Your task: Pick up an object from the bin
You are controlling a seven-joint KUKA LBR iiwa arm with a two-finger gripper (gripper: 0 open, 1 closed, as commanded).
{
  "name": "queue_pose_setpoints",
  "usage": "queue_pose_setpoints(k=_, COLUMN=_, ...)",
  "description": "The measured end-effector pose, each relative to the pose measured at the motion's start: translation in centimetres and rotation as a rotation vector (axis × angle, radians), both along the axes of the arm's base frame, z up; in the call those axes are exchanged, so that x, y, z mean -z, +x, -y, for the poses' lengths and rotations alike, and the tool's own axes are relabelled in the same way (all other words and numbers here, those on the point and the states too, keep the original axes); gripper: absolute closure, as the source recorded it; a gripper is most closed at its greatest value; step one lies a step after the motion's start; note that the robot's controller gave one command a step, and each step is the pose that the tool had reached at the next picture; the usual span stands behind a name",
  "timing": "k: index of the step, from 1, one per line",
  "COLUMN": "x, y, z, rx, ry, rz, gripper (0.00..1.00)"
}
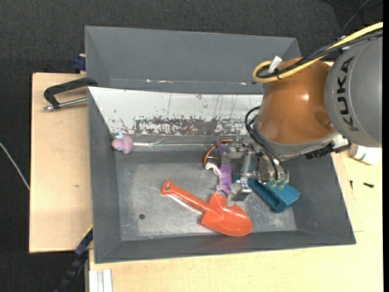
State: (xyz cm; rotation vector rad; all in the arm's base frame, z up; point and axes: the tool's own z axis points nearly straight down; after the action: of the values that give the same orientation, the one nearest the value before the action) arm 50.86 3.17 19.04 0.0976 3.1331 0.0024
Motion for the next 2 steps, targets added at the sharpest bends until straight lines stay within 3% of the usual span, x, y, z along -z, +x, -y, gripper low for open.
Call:
queue_pose_setpoints(k=1, x=4.4, y=-0.1, z=3.7, rx=-0.023, ry=0.002, rz=-0.005, gripper=0.0)
queue_pose_setpoints(k=2, x=11.4, y=3.6, z=5.2, rx=-0.13, ry=-0.001, rz=0.004, gripper=1.0)
